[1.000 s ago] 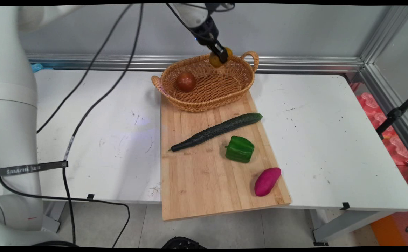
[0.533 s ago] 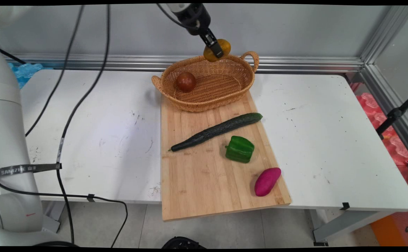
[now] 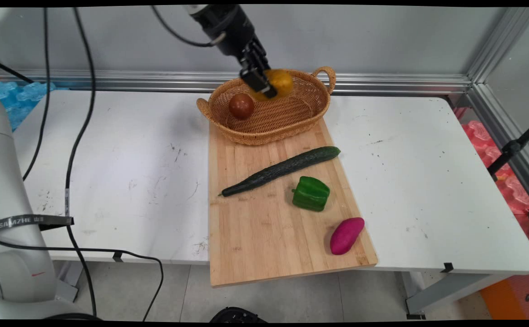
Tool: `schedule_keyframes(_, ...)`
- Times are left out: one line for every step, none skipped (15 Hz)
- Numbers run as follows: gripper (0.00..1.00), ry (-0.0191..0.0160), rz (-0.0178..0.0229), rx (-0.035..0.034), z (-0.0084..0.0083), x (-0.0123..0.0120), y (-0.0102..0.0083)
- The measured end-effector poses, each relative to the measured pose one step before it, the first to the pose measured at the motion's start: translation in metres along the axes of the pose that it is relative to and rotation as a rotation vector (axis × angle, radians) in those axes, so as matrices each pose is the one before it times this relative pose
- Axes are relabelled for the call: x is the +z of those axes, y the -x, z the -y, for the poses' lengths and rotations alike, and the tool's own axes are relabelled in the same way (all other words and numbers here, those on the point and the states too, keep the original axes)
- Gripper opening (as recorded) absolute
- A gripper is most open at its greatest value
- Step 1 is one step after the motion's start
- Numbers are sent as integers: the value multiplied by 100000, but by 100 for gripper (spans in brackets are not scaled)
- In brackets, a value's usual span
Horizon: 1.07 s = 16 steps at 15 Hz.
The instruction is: Place the picked object on the cutting board
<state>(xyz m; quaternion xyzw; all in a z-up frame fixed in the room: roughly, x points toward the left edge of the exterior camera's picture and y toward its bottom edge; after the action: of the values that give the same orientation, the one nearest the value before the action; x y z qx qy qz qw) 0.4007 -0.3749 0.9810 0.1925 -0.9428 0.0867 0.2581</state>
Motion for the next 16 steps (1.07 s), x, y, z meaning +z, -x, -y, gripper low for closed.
schedule_keyframes(0, 2732, -15, 4048, -913, -491, 349)
schedule_keyframes(0, 2358, -19, 3436, -818, -322, 274)
schedule_keyframes(0, 2822, -98, 3792, -977, -289, 303)
schedule_keyframes(0, 2624, -80, 3503, -957, -175, 250)
schedule_keyframes(0, 2233, -31, 2999, -835, -17, 172)
schedule_keyframes(0, 2253, -114, 3360, -921, 113, 159)
schedule_keyframes(0, 1925, -96, 3042, -857, 228, 108)
schedule_keyframes(0, 1443, -27, 2427, -678, 344, 41)
schedule_keyframes(0, 1377, -36, 2580, -702, 472, 38)
schedule_keyframes(0, 1206, 66, 2436, -615, 569, 33)
schedule_keyframes(0, 917, 137, 2062, -447, 581, 29)
schedule_keyframes(0, 985, 389, 2699, -510, 826, 105)
schedule_keyframes(0, 612, 388, 1942, -326, 642, 100)
schedule_keyframes(0, 706, 510, 1916, -361, 744, 144)
schedule_keyframes(0, 357, 227, 1118, -190, 448, 70)
schedule_keyframes(0, 709, 476, 1790, -330, 802, 119)
